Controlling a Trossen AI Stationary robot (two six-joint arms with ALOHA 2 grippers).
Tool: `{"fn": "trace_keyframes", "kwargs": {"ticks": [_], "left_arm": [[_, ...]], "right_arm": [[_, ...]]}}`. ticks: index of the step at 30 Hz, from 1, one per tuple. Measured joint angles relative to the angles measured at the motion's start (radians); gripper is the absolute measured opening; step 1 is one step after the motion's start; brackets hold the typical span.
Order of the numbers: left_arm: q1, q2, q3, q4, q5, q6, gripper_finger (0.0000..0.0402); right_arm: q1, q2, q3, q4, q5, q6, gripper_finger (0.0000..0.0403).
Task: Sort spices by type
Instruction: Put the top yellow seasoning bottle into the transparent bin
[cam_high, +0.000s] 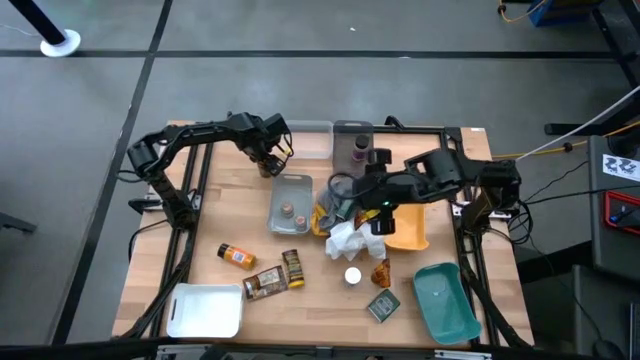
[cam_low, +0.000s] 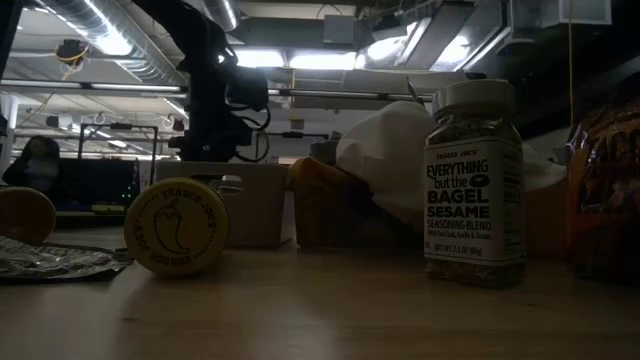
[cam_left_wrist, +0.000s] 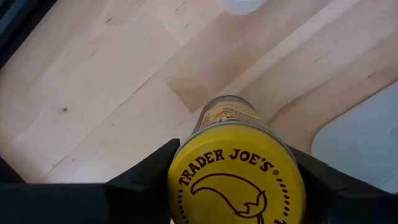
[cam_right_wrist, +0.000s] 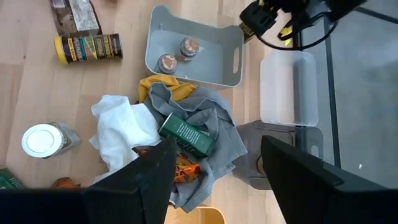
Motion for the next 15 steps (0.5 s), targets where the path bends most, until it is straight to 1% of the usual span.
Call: {"fn": "trace_keyframes", "kwargs": {"ticks": [4,7,10,15], "left_arm": [[0.000,-0.001,0.001,-0.009,0.000,0.000,0.0205],[0.000,-0.001,0.027,-0.061,0.001,0.007,0.0205],[0.000,-0.001,0.073,-0.131,0.001,0.026,0.0205],[-0.001,-0.001,0.189,-0.262,0.000,0.030,0.0205]], "right_arm": [[0.000,-0.060,-0.039,0.001,0.001,0.019,0.0234],[0.000,-0.121,-0.113,0.001,0.011,0.065,0.0234],[0.000,-0.194,-0.223,0.001,0.047,0.133,0.0234],[0.000,-0.321,-0.455,0.007,0.118,0.254,0.0234]]}}
